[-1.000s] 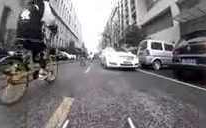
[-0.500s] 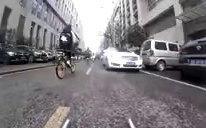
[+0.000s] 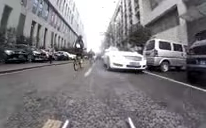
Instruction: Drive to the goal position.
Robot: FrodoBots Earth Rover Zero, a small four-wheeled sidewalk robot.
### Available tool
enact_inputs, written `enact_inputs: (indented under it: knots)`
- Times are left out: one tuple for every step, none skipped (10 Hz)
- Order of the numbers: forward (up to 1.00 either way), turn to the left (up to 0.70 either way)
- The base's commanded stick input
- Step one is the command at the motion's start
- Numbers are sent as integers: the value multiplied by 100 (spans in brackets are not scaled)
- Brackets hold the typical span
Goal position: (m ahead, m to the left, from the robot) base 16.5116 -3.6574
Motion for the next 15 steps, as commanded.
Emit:
enact_inputs:
  knots:
    - [70,13]
    - [70,7]
    - [70,0]
    - [70,0]
    - [70,0]
    - [70,0]
    - [70,0]
    - [70,0]
    - [70,0]
    - [70,1]
    - [70,6]
    - [70,12]
    - [70,14]
    - [70,14]
    - [70,5]
